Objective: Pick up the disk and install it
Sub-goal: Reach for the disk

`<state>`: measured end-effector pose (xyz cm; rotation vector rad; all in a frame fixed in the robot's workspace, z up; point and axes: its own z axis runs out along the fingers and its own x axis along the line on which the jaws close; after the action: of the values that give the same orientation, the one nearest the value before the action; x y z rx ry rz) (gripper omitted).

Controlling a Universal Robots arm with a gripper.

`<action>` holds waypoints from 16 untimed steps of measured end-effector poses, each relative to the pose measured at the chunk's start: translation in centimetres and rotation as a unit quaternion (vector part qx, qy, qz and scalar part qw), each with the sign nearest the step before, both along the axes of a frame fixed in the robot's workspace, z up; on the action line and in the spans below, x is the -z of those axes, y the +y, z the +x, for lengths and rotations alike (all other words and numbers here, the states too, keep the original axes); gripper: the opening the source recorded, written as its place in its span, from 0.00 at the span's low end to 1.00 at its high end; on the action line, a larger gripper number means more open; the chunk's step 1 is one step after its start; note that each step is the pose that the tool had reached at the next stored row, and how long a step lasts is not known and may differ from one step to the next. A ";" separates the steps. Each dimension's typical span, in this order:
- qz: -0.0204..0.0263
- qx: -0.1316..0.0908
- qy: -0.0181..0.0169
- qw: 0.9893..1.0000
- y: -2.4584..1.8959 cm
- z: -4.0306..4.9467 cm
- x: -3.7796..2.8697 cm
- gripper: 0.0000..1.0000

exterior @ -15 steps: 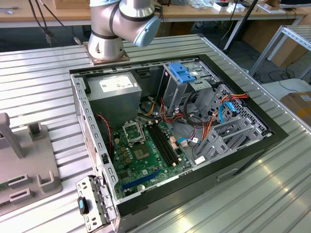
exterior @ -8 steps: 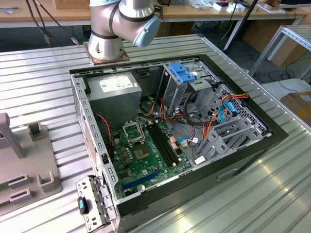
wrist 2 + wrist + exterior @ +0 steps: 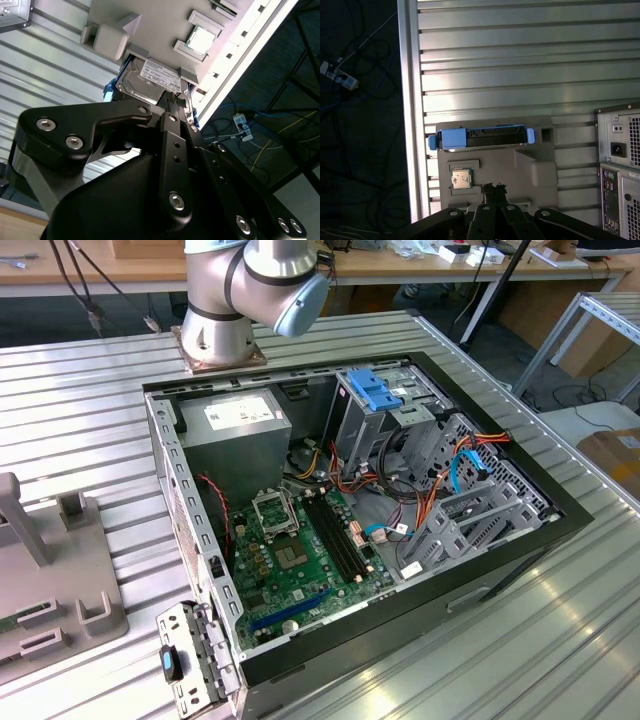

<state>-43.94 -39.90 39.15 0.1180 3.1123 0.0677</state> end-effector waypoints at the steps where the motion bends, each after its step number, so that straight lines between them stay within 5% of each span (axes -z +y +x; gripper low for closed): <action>1: 0.000 0.000 0.000 1.000 0.00 0.00 0.00 0.11; 8: 0.000 0.000 0.000 1.000 0.05 -0.03 0.01 0.11; 14: 0.000 0.000 0.000 1.000 2.04 -0.03 0.00 0.11; 16: 0.000 0.000 0.000 1.000 3.31 -0.06 0.00 0.11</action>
<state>-44.00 -36.59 39.14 0.1178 3.1123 0.0676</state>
